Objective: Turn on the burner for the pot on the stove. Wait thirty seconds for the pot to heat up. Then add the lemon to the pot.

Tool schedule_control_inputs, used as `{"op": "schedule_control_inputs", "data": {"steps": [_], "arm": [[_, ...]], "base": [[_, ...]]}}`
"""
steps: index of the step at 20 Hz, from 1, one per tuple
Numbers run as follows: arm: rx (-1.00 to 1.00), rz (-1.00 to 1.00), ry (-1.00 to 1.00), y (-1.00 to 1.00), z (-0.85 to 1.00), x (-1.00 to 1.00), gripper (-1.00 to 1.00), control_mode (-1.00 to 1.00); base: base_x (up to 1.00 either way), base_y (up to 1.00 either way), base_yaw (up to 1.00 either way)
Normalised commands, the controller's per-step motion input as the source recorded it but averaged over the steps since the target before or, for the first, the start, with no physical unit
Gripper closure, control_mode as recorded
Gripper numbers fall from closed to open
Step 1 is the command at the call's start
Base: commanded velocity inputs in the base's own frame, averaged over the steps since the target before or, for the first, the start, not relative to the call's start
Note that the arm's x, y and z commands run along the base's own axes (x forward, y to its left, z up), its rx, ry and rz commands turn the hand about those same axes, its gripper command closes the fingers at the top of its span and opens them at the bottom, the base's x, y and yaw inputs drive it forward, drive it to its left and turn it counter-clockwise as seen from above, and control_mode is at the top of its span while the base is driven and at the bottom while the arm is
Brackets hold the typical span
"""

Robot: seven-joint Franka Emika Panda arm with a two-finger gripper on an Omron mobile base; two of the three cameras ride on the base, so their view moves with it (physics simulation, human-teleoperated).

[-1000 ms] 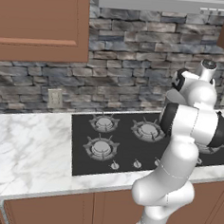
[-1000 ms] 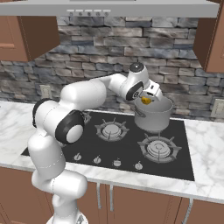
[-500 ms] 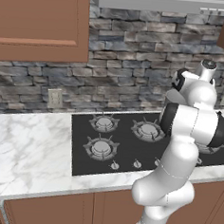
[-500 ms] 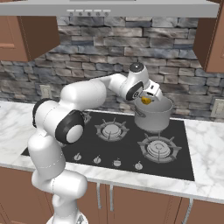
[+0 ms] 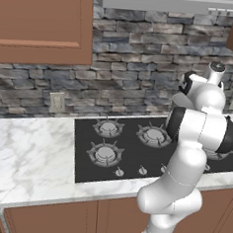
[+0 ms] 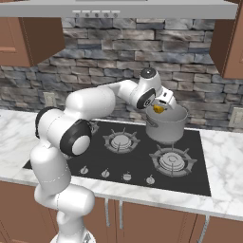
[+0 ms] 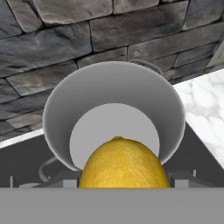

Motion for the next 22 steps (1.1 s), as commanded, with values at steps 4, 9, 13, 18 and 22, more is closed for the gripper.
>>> {"op": "schedule_control_inputs", "data": {"steps": [4,9,13,18,22], "arm": [[0.00,0.00,0.02,0.00,0.00,0.00,1.00,-1.00],[0.00,0.00,0.09,0.00,-0.10,0.00,1.00,-1.00],[0.02,0.00,0.10,0.00,-0.18,0.00,1.00,-1.00],[0.05,0.00,0.11,0.00,-0.26,0.00,1.00,-1.00],[0.06,0.00,0.05,0.00,-0.26,0.00,1.00,-1.00]], "base": [[0.00,0.00,0.00],[0.00,0.00,0.00],[0.00,0.00,0.00],[0.00,0.00,0.00],[0.00,0.00,0.00]]}}
